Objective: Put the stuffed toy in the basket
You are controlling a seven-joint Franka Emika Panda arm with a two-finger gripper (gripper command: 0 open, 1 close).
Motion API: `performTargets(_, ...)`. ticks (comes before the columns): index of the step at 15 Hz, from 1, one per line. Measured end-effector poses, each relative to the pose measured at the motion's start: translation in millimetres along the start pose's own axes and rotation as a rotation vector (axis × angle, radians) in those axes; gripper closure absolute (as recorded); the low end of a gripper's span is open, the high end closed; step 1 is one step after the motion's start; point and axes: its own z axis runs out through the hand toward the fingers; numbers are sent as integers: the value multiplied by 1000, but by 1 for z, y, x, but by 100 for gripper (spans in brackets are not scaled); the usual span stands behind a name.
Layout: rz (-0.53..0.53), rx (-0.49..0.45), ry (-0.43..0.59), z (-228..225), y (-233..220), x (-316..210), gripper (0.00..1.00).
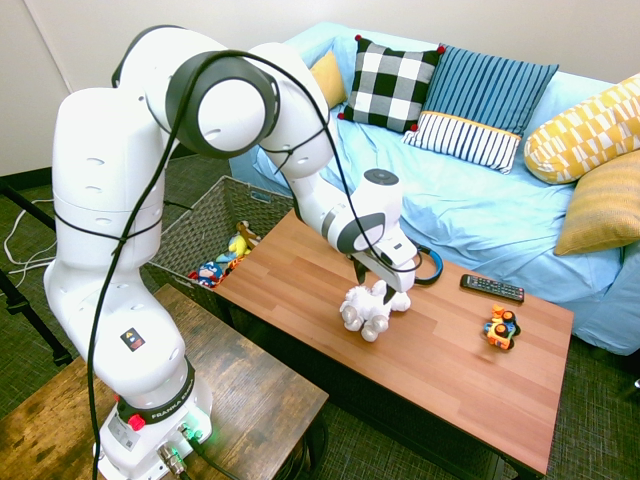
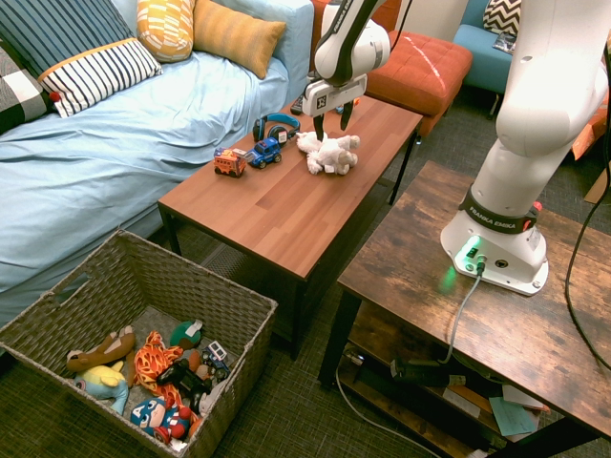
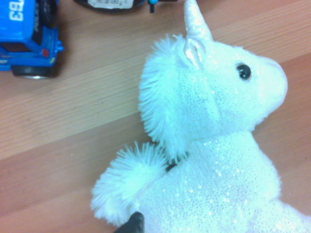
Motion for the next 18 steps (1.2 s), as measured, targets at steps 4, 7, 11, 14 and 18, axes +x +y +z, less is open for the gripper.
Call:
performTargets(4,10,-17,-20,37,-2,24,0)
performTargets(7,-6,-14,-40,57,-6,30,100)
performTargets(11,-21,-12,-58,67,-9,32,100)
performTargets(14,-15,-8,-59,67,-9,33,100)
performTargets(18,-13,-13,-60,69,-5,36,100)
